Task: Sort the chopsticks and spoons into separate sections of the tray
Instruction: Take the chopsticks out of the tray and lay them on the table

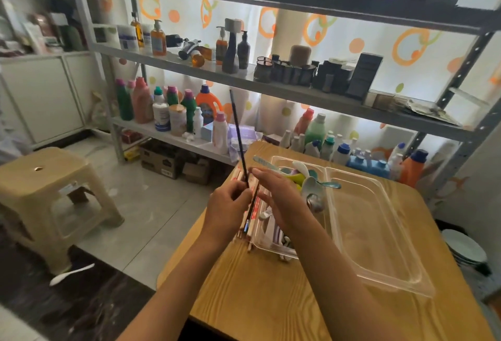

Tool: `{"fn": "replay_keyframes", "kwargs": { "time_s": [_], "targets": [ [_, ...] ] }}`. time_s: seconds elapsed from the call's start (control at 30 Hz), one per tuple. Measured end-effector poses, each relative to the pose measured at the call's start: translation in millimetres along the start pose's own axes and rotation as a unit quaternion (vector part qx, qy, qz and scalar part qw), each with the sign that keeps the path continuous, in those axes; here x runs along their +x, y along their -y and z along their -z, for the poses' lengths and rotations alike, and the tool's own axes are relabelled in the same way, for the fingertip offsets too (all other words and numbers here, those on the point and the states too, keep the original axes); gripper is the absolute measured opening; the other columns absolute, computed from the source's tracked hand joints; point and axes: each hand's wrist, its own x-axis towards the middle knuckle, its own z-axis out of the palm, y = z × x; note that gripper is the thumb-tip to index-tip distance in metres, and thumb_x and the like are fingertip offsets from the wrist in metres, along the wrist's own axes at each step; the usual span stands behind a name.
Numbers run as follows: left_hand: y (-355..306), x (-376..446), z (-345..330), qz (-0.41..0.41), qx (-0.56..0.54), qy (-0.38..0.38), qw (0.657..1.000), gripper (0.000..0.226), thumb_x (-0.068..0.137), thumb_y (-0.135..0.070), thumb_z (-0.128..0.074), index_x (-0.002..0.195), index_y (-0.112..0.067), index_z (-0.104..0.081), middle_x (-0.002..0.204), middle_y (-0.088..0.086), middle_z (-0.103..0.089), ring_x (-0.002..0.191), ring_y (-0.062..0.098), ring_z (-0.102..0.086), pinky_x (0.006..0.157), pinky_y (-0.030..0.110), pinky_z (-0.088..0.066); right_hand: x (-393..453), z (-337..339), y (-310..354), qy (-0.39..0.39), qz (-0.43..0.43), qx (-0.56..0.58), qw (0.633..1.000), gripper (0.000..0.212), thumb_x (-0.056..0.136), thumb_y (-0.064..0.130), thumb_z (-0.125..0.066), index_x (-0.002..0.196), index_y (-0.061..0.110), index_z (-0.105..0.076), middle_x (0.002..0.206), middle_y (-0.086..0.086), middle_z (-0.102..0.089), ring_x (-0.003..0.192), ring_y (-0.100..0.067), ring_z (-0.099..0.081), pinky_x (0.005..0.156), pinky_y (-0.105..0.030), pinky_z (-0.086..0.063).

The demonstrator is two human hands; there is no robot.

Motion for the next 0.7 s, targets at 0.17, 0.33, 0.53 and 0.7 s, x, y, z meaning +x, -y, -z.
{"fn": "replay_keyframes", "kwargs": {
  "time_s": [0.17,0.33,0.53,0.7],
  "targets": [
    [20,11,31,0.039,0.179,-0.03,0.983,0.017,0.09,-0.024,-0.063,0.076,-0.019,-0.07,0.067,-0.002,-0.067,0.064,0.011,-0.065,0.06,0.031,-0.056,0,15,8,-0.079,0.055,-0.016,0.995,0.016,0.095,0.026,-0.061,0.106,0.018,-0.069,0.091,0.006,-0.069,0.082,-0.005,-0.065,0.074,-0.026,-0.051],
    [35,12,35,0.049,0.304,0.027,0.951,0.015,0.087,-0.016,-0.063,0.079,-0.013,-0.076,0.072,0.001,-0.07,0.067,0.009,-0.063,0.063,0.028,-0.053,1,34,13,-0.184,0.088,-0.022,0.979,0.018,0.095,0.019,-0.057,0.099,0.01,-0.072,0.094,-0.004,-0.072,0.089,-0.016,-0.066,0.072,-0.029,-0.056],
    [36,10,10,0.043,0.329,0.066,0.941,0.011,0.087,-0.015,-0.063,0.085,-0.013,-0.074,0.085,0.003,-0.068,0.077,0.013,-0.062,0.066,0.027,-0.052,0,52,4,-0.227,0.067,-0.049,0.97,0.019,0.097,0.019,-0.055,0.087,0.015,-0.07,0.088,-0.004,-0.071,0.085,-0.019,-0.067,0.066,-0.028,-0.057],
    [44,6,0,0.036,0.339,0.078,0.937,0.008,0.088,-0.02,-0.066,0.085,-0.015,-0.07,0.086,0.0,-0.065,0.077,0.01,-0.059,0.064,0.021,-0.048,-5,63,-7,-0.231,0.044,-0.084,0.968,0.023,0.097,0.022,-0.055,0.083,0.012,-0.07,0.079,-0.005,-0.069,0.071,-0.016,-0.063,0.059,-0.025,-0.051]
  ]
}}
